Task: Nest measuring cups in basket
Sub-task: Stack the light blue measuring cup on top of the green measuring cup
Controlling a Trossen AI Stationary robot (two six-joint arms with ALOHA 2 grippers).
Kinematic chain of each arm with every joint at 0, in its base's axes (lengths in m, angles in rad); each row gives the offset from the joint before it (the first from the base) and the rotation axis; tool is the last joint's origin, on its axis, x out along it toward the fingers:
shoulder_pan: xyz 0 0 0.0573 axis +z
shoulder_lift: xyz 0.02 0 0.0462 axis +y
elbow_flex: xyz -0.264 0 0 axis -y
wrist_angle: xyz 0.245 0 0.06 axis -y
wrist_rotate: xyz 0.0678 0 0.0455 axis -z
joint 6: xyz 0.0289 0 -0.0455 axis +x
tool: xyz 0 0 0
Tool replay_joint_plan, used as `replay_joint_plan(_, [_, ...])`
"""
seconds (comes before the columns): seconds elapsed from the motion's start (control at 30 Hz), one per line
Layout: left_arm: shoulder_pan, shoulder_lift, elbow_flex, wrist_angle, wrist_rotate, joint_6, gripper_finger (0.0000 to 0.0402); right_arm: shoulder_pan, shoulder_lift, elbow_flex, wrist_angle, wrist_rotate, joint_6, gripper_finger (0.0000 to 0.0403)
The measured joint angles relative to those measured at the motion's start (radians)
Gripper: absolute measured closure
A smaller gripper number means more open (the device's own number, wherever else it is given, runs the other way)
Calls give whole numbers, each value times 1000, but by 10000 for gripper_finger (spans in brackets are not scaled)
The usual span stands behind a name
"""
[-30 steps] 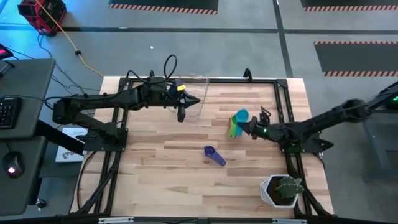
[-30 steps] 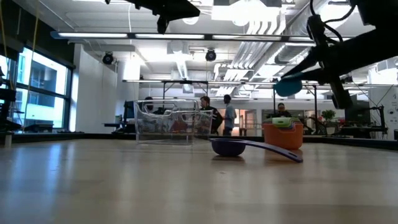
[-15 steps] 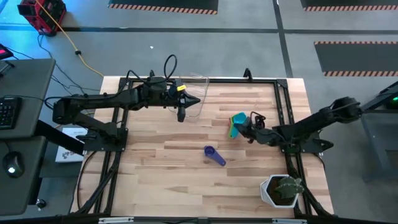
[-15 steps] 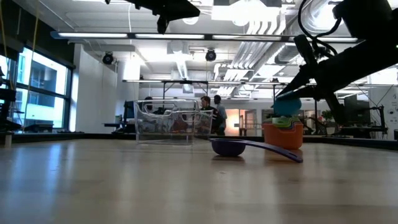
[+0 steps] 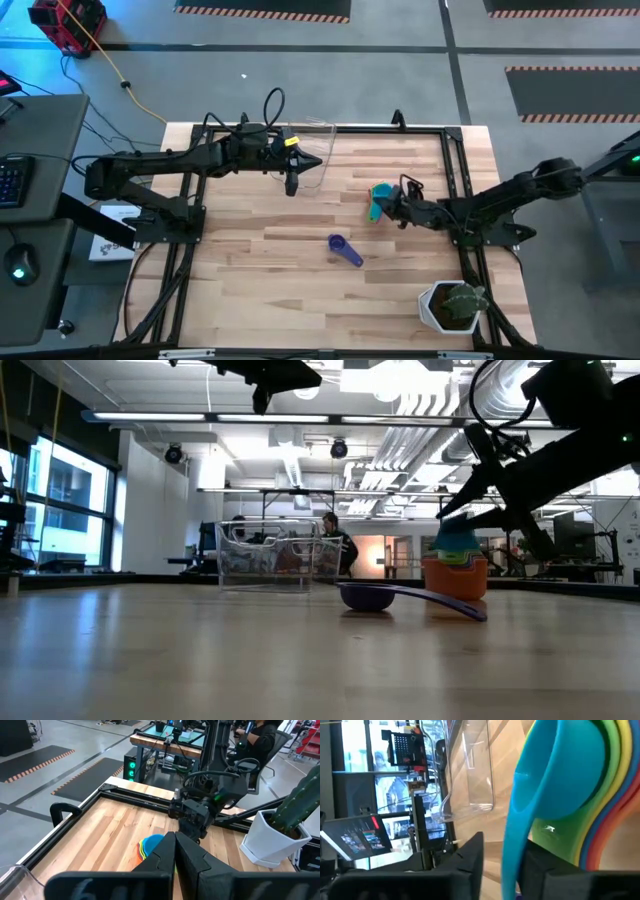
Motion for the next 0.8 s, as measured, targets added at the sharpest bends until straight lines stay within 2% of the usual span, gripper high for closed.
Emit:
replay_joint_plan(0.23, [0, 0, 0, 0, 0, 0, 401, -8, -54, 0, -20, -148, -67, 243])
replay_joint_plan(0.53, [0, 0, 0, 0, 0, 0, 401, -8, -268, 0, -290, -179, -58, 238])
replay_joint_plan(0.7, [0, 0, 0, 0, 0, -10, 401, -8, -369, 0, -379, -206, -59, 238])
replay_joint_plan(0.8, [0, 0, 0, 0, 0, -9, 401, -8, -394, 0, -403, -185, -24, 238])
